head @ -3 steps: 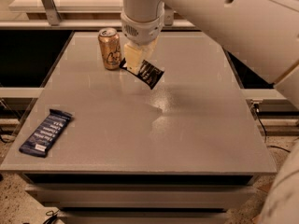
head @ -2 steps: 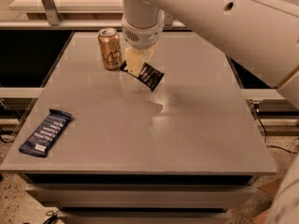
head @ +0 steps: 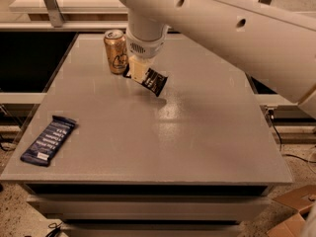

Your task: Move rxbar chocolate near orange can

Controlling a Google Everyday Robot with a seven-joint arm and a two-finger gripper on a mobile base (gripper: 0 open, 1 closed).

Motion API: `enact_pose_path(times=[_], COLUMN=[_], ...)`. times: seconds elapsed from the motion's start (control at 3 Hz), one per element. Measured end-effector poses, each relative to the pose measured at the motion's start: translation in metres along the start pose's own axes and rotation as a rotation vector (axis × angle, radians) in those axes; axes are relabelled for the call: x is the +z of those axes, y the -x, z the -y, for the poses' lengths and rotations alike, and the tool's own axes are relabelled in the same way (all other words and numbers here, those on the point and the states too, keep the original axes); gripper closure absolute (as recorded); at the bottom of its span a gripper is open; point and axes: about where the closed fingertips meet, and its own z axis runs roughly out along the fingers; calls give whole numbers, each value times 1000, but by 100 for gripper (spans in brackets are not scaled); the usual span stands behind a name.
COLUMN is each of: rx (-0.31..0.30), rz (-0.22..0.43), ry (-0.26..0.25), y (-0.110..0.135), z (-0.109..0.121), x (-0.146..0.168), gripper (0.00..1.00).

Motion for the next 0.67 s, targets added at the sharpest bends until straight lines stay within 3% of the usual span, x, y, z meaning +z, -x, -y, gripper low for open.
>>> enact_pose_path(times=[0.67], rx=[-97], rz=[46], ry=[-29], y=[34], z=[12], x=[16], gripper=[100])
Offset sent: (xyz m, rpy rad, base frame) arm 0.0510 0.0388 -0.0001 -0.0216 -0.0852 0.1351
